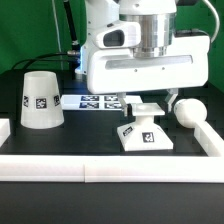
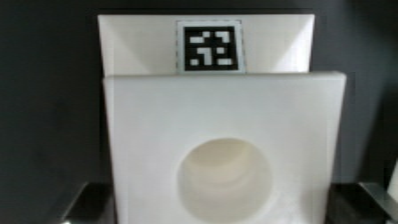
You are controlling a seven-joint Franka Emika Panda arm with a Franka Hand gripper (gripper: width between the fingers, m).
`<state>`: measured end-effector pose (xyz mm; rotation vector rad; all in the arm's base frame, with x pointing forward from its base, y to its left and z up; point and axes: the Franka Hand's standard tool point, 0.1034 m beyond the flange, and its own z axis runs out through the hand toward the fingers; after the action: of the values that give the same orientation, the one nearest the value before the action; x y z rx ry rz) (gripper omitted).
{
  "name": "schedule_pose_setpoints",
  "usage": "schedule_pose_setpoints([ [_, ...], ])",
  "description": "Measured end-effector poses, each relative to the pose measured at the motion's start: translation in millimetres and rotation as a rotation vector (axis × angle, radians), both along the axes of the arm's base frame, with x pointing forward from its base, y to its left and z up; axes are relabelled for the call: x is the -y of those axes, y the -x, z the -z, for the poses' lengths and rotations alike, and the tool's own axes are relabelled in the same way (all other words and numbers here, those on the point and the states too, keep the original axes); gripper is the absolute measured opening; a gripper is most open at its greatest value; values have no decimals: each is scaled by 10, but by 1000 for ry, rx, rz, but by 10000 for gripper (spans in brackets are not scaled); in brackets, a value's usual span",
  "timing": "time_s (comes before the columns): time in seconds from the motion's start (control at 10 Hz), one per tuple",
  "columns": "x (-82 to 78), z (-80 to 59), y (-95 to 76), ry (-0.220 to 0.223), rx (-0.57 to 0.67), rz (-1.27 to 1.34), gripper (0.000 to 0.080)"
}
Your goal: Assemble lamp
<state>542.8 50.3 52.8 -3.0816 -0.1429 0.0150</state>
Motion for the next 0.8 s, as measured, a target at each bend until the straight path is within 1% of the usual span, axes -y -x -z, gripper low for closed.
schedule_pose_setpoints([
  [0.2,-70,-4,-210,-5,24,8,537],
  [0.4,-169,-7,-378,-9,41,39,537],
  [0.8,-333,-9,-565,-16,62,62,537],
])
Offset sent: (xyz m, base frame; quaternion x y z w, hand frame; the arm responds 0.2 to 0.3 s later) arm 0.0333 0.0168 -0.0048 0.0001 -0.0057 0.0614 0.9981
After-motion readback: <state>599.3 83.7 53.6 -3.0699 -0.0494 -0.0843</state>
